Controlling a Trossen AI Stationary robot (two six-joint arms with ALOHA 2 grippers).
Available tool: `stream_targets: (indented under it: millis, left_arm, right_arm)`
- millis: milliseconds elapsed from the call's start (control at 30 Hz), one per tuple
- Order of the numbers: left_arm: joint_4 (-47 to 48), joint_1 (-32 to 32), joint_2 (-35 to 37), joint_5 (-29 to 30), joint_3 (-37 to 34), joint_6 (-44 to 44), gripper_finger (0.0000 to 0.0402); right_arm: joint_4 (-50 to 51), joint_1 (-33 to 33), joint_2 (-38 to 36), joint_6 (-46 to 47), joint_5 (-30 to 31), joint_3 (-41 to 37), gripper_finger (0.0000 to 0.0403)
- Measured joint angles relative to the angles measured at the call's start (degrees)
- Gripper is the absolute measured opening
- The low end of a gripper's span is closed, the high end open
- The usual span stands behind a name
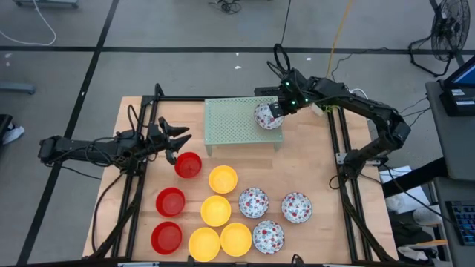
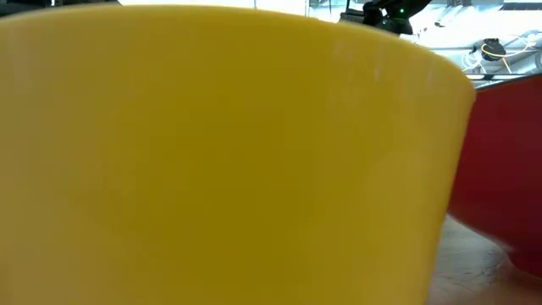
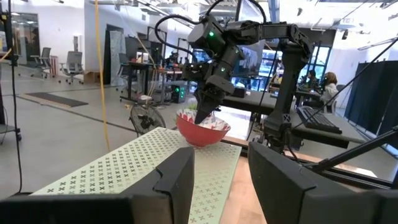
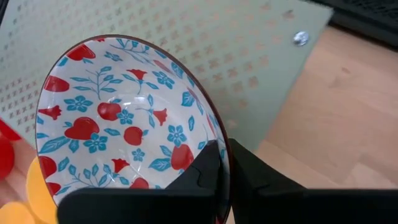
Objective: Pick & Place Mini bowls
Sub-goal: Put the white patterned bowl on the shelf, then put the red bowl on the shelf
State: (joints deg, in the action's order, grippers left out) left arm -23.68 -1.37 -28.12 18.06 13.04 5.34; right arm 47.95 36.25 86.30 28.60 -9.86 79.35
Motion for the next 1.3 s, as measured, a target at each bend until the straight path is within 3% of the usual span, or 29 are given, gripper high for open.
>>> stream_targets:
  millis: [433, 767, 933, 1100, 1300]
  left_arm:
    - [0.0, 0.0, 0.0, 0.0, 0.0, 0.1, 0.0157]
    - [0.0, 0.0, 0.0, 0.0, 0.0, 0.1, 0.0157]
    - [0.0, 0.0, 0.0, 0.0, 0.0, 0.1, 0.0157]
    - [-0.4, 0.0, 0.0, 0.0, 0.0, 0.8, 0.0157]
    - [0.1, 0.0, 0.0, 0.3, 0.7, -2.3, 0.0157]
  right_arm:
    - [0.1, -0.7, 0.0, -1.7, -0.7, 0.0, 0.0014]
    - [-0.1, -0.7, 0.0, -3.4, -0.6, 0.0, 0.0095]
    - [-0.6, -0.5, -0.6, -8.1, 3.5, -0.1, 0.0135]
    - [-0.8, 0.7, -4.7, -13.3, 7.0, -0.1, 0.0171]
    - [-1.0, 2.0, -12.8, -14.8, 7.1, -0.1, 0.0187]
